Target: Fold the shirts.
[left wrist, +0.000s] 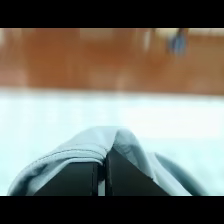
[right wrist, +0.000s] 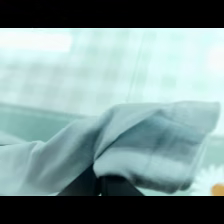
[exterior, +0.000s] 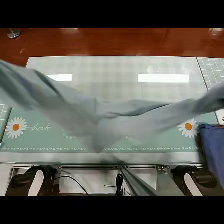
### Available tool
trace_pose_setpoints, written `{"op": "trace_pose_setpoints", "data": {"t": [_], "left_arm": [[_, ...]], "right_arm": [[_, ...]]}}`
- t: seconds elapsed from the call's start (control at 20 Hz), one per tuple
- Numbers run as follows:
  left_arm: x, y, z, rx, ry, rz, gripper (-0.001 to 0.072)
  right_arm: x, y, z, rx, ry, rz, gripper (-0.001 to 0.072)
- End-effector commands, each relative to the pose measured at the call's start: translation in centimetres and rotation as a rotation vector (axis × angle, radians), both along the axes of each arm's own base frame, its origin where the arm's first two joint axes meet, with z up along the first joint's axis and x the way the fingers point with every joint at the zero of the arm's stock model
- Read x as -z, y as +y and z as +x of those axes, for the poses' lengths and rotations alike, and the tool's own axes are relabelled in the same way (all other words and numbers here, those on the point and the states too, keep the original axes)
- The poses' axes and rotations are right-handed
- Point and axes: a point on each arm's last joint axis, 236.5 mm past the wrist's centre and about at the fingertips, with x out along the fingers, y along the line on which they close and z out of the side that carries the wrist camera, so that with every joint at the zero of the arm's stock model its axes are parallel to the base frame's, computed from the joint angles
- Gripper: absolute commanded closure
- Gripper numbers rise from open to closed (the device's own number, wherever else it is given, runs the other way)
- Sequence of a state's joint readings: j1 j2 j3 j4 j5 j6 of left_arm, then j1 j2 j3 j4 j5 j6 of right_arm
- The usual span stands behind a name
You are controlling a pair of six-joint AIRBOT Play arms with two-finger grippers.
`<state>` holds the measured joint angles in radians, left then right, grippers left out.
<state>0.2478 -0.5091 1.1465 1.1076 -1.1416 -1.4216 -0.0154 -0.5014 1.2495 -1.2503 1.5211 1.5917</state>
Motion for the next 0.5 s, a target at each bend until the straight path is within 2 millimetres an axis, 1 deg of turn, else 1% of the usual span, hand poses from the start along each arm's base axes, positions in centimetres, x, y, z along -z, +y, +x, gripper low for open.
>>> {"op": "trace_pose_setpoints", "data": {"t": [0.0, 0.05, 0.1, 0.15, 0.25, 0.3, 0.35, 0.45], "left_arm": [[12.3, -1.0, 2.0, 0.016, 0.297, -0.166, 0.0686], [14.7, -1.7, 2.9, 0.022, 0.339, -0.236, 0.0686], [16.5, -2.1, 3.9, 0.024, 0.364, -0.294, 0.0687], [17.8, -2.6, 5.0, 0.027, 0.375, -0.35, 0.0686], [19.9, -3.6, 7.0, 0.046, 0.412, -0.427, 0.0686], [20.9, -4.5, 7.6, 0.067, 0.442, -0.457, 0.0686], [22.1, -5.9, 8.0, 0.092, 0.488, -0.5, 0.0686], [23.8, -9.2, 7.9, 0.153, 0.58, -0.586, 0.0684]], "right_arm": [[13.2, 0.3, 3.2, 0.095, 0.209, 0.106, 0.0688], [16.6, -0.2, 4.3, 0.145, 0.248, 0.12, 0.0688], [19.5, -0.9, 5.3, 0.197, 0.285, 0.12, 0.0688], [21.7, -1.9, 6.2, 0.246, 0.314, 0.104, 0.0688], [24.6, -3.7, 8.4, 0.31, 0.354, 0.047, 0.0688], [25.8, -4.0, 9.7, 0.32, 0.37, 0.036, 0.0687], [26.8, -3.8, 10.8, 0.328, 0.392, 0.052, 0.0688], [28.4, -2.4, 13.0, 0.326, 0.435, 0.124, 0.0688]]}}
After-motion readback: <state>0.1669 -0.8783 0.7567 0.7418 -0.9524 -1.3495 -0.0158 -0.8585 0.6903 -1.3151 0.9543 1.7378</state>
